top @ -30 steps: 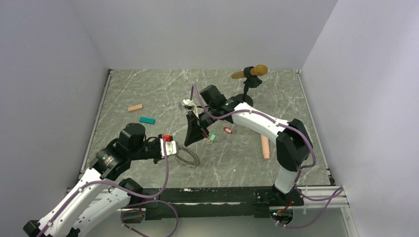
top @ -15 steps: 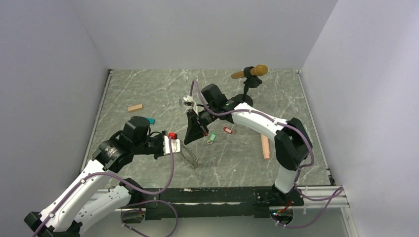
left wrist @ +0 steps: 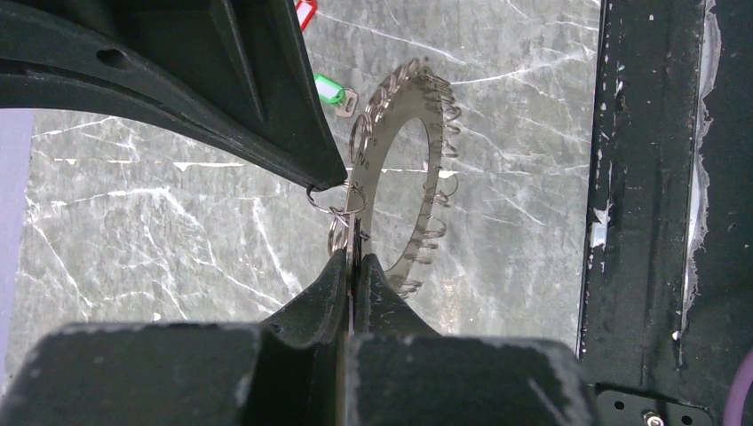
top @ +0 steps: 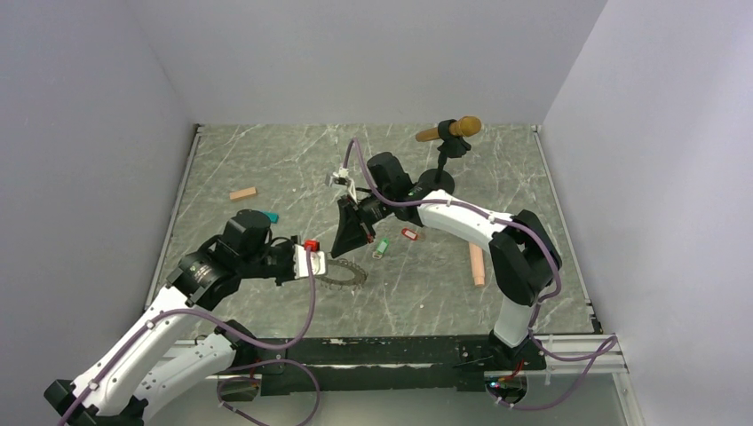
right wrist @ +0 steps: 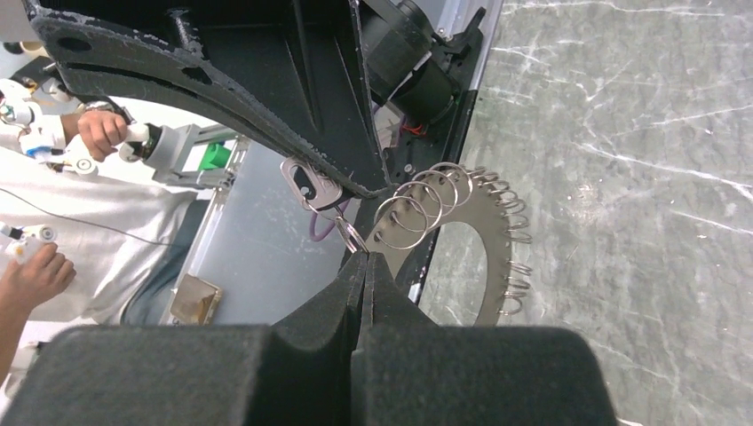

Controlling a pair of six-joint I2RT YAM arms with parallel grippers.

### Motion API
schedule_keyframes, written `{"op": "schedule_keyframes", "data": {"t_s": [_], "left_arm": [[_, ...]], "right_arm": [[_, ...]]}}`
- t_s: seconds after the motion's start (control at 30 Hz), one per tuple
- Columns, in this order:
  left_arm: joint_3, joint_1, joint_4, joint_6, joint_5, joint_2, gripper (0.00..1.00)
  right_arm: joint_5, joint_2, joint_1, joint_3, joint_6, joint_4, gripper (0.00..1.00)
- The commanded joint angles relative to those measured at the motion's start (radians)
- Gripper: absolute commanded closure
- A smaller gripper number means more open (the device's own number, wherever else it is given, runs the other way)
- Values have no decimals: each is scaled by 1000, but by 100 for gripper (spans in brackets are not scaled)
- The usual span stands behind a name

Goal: Put the keys on the keyring

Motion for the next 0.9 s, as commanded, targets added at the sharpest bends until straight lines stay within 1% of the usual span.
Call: {"op": "schedule_keyframes", "data": {"t_s": [0.0,0.17,0.23,0.4,0.43,0.6,0.87], "left_arm": [[36,-20,8,31,2,35,100],[79,-49,-9,29,-35,87,100],[86,-52,-3,17,-51,85,98],[75,-51,-3,0,-83,72,99],[72,-51,-4,-18,-116,74,99],[56,-52,29,-72,-165,53,87],[40,-52,53,-122,-161,22,68]], "right_arm": [[-3,-35,-14,30,-20,3,100],[9,-46,-14,27,-39,-11,100],[12,-48,-13,29,-50,-23,100],[15,-49,-13,33,-62,-34,100],[19,-49,-14,34,-68,-41,100],[29,-49,-14,40,-74,-51,100],[33,-50,-13,41,-78,-54,100]]}}
